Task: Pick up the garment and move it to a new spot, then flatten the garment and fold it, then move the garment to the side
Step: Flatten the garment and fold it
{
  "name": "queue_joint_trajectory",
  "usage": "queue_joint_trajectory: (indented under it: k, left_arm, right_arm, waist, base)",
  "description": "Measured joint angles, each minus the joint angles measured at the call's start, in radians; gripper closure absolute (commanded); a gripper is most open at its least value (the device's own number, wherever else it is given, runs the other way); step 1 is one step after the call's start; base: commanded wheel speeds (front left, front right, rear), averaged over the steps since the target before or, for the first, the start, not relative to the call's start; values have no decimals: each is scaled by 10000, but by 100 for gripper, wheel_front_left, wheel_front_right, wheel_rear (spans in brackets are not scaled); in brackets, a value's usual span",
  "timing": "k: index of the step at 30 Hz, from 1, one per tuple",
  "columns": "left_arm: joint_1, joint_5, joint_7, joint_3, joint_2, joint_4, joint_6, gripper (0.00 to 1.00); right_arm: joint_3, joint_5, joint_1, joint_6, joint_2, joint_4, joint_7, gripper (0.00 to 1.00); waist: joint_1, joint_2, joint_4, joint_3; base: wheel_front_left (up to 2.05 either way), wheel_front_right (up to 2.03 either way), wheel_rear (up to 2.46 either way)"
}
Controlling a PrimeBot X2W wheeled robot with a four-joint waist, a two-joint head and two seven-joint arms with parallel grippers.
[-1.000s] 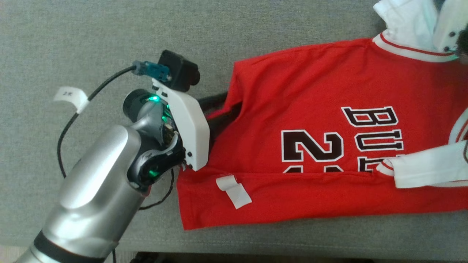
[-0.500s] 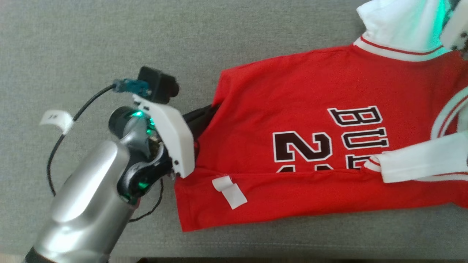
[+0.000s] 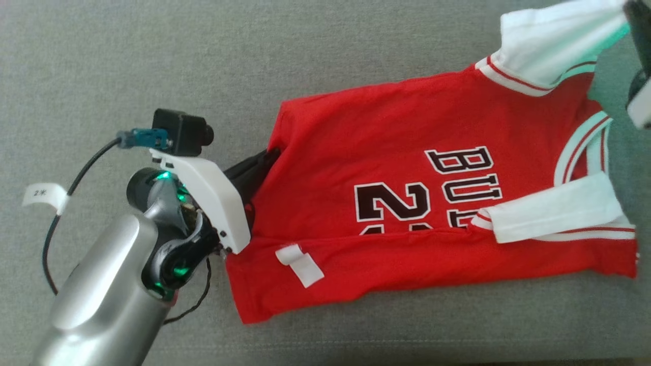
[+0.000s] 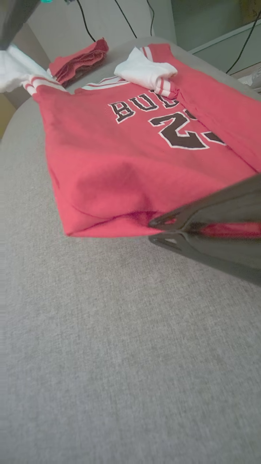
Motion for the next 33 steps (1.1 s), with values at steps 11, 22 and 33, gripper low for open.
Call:
queue_joint_trajectory:
  k: [11,22,33]
  left_arm:
    - [1139,-251,-414,10,489,-575,-343,100]
    - [1616,-15,-1415,-8,943,-669,-782,100]
    - [1598,922,-2899,-439,1039,-282,-1066,100]
  right_arm:
    - [-740,111,2726,-2,291,-2174,529,100]
    - [-1463,121,5187,0,1193,-3605,872,100]
    - [-1666,-151,5925,-2,1810,-3852,769,100]
  waist:
    - [0,0,-338,-381]
    - [0,0,-493,-397]
    - [0,0,-799,-465]
  base:
    - [0,0,0]
    - [0,0,0]
    - [0,0,0]
